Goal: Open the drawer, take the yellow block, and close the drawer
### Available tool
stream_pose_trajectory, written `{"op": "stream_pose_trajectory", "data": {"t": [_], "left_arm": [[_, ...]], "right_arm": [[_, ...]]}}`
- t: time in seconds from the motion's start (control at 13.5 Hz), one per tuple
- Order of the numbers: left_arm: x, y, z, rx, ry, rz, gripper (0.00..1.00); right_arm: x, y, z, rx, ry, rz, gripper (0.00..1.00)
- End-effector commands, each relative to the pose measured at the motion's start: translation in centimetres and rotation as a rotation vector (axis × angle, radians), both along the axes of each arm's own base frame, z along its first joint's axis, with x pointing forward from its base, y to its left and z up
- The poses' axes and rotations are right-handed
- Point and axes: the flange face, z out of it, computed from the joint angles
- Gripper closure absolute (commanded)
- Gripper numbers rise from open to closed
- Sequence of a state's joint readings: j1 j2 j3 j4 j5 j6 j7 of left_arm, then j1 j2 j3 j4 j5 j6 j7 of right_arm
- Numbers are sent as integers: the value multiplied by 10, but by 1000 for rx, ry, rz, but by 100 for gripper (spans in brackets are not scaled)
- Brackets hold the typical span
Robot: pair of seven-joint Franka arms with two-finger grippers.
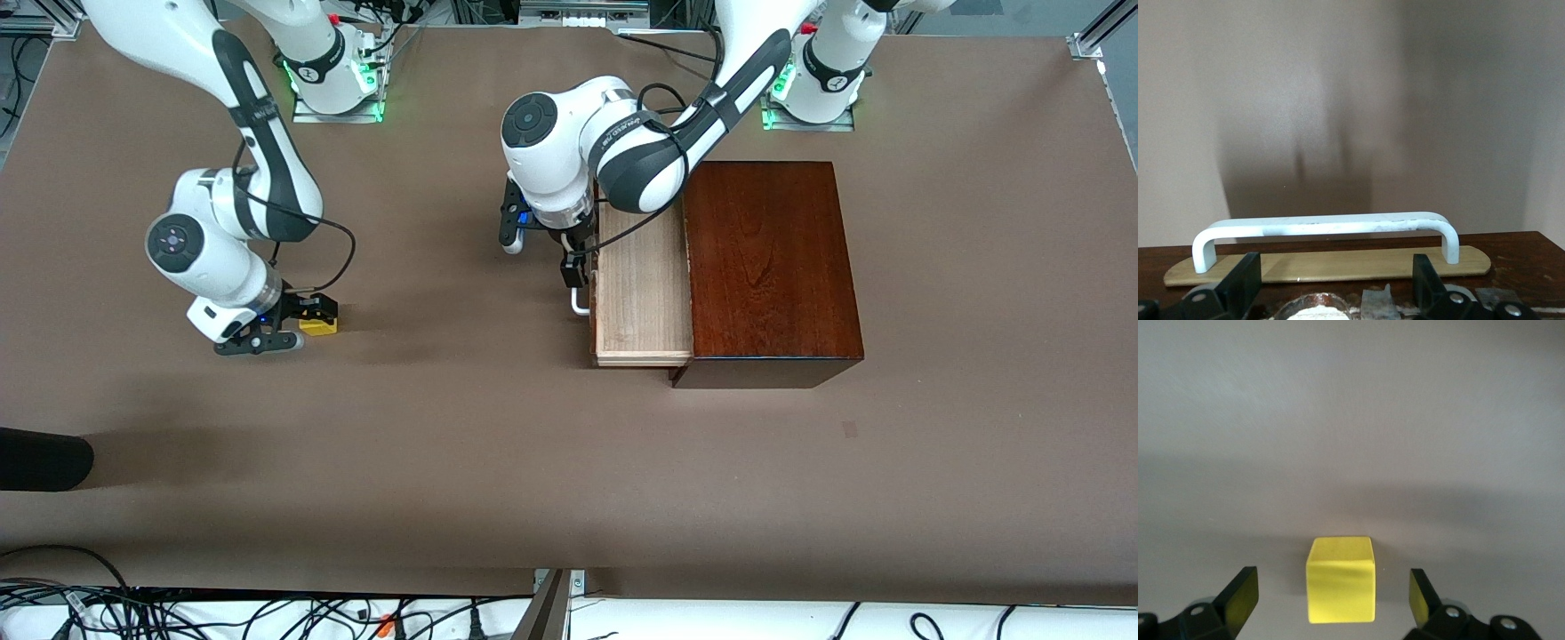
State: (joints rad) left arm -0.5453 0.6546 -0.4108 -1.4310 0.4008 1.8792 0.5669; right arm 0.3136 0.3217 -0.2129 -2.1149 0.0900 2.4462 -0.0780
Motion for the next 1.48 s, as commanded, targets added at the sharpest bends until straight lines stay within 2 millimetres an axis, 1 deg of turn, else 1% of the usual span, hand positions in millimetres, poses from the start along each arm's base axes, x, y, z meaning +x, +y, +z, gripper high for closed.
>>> {"op": "stream_pose_trajectory", "data": {"t": [0.0, 0.07, 0.15, 0.22, 0.3, 0.44, 0.52, 0.66, 0.81, 0.89, 1.03, 1.11, 1.18, 1.4], "left_arm": [[18, 21, 7, 73, -4, 1, 0], [21, 26, 8, 84, 0, 15, 0], [26, 34, 10, 93, 1, 33, 0], [28, 38, 11, 100, 5, 39, 0], [33, 44, 12, 107, 7, 51, 0], [44, 59, 15, 118, 10, 79, 0], [48, 66, 17, 125, 12, 91, 0], [54, 75, 17, 146, 10, 102, 0], [56, 78, 16, 160, 6, 102, 0], [55, 79, 16, 163, 8, 102, 0], [59, 88, 12, 176, 16, 111, 0], [61, 91, 13, 177, 16, 107, 0], [61, 95, 9, 187, 21, 107, 0], [54, 98, 5, 204, 30, 95, 0]], "right_arm": [[3, 1, 70, 47, -27, 5, 0], [9, 6, 96, 55, -10, 8, 0], [16, 8, 123, 60, 7, 11, 0], [22, 9, 146, 64, 27, 13, 0], [26, 10, 177, 69, 34, 13, 0], [27, 13, 228, 73, 56, 8, 0], [26, 13, 250, 67, 63, 14, 0], [23, 14, 278, 63, 83, 21, 0], [15, 12, 290, 64, 99, 19, 0], [13, 4, 294, 65, 95, 15, 0], [10, -6, 299, 68, 88, 27, 0], [7, -13, 302, 69, 84, 31, 0], [6, -14, 303, 70, 84, 34, 0], [4, -13, 303, 71, 92, 23, 0]]}}
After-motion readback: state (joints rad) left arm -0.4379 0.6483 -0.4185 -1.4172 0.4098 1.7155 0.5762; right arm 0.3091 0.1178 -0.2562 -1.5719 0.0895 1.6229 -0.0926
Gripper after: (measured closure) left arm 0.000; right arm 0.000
